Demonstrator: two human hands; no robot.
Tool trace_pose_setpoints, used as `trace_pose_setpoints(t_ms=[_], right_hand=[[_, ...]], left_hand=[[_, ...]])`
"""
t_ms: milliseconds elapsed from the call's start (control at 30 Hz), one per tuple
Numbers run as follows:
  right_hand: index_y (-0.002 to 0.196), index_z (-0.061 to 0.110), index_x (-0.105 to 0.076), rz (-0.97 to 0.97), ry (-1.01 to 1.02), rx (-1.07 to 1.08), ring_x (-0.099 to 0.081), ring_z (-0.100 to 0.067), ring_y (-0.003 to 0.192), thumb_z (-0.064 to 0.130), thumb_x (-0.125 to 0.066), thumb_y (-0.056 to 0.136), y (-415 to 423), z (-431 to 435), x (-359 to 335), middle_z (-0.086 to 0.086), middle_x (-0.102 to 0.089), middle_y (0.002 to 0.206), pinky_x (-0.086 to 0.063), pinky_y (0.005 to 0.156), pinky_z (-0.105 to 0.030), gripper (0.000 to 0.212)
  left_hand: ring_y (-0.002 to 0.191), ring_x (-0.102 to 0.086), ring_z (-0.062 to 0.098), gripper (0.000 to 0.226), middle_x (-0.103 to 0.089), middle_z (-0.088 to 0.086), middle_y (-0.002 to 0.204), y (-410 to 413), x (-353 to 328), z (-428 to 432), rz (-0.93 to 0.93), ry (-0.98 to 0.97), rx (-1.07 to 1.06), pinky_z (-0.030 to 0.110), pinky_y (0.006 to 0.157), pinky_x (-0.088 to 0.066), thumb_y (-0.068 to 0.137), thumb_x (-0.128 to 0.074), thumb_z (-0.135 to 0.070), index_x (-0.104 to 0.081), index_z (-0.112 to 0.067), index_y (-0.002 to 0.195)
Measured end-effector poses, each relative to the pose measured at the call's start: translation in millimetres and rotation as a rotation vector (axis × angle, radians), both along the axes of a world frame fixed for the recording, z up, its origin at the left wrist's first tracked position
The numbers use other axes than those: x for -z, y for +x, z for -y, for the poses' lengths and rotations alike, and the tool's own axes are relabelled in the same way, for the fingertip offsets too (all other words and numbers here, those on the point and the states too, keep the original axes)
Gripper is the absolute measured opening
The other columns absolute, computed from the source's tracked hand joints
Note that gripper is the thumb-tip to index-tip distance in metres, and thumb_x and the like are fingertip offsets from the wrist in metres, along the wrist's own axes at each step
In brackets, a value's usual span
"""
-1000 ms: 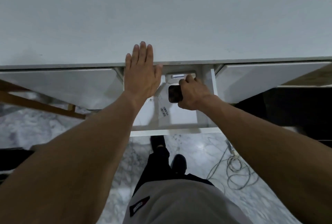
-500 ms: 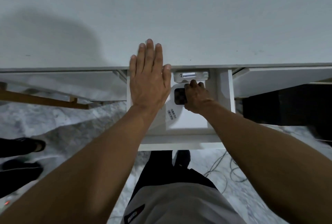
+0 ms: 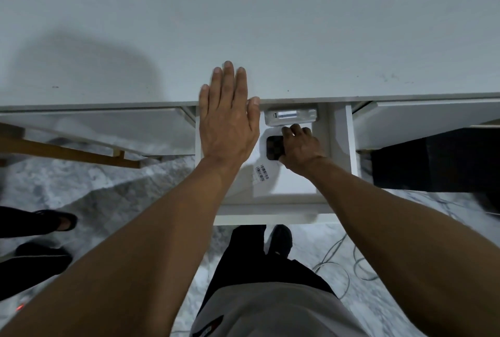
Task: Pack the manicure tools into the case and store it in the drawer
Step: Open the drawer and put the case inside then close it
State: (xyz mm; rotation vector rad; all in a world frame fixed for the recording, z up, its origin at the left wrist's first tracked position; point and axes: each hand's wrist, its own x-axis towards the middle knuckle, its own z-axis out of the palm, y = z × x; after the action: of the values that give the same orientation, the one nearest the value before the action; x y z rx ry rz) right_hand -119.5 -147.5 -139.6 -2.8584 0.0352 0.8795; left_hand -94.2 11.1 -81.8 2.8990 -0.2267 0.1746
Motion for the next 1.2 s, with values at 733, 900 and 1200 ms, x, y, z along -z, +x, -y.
trace_pose_setpoints(t_ms=[733, 900, 1200], right_hand=[[0.133, 0.007, -0.049, 0.328, 0.176, 0.058, -0.046, -0.034, 0.122, 0.027, -0.052, 0.094, -165.6, 2.9, -106.5, -0.014, -0.053, 0.134, -0.044, 0.102, -0.043, 0.043], [0.134, 0.004, -0.046, 0.325, 0.084, 0.055, -0.041, -0.032, 0.129, 0.028, -0.049, 0.095, -202.6, -11.4, -101.3, -0.015, -0.048, 0.14, -0.037, 0.109, -0.042, 0.046], [0.152, 0.003, 0.005, 0.162, -0.026, 0.019, 0.007, -0.032, 0.151, 0.026, -0.047, 0.097, -229.8, -21.9, -88.4, -0.014, 0.011, 0.163, -0.011, 0.12, -0.049, 0.079]], left_hand=[[0.148, -0.022, 0.023, 0.057, -0.026, 0.011, 0.16, -196.6, -17.8, -24.3, -0.318, 0.033, 0.165, 0.04, 0.121, -0.01, 0.103, -0.025, -0.037, -0.024, -0.009, 0.153], [0.151, -0.007, 0.022, 0.059, -0.013, 0.01, 0.163, -227.0, -12.7, -33.6, -0.353, 0.016, 0.187, 0.035, 0.121, -0.001, 0.104, -0.029, -0.035, -0.014, -0.007, 0.154], [0.151, 0.011, 0.024, 0.071, 0.015, 0.011, 0.163, -240.9, -10.0, -40.1, -0.424, 0.134, 0.224, 0.042, 0.121, -0.001, 0.102, -0.033, -0.032, 0.008, -0.005, 0.154]])
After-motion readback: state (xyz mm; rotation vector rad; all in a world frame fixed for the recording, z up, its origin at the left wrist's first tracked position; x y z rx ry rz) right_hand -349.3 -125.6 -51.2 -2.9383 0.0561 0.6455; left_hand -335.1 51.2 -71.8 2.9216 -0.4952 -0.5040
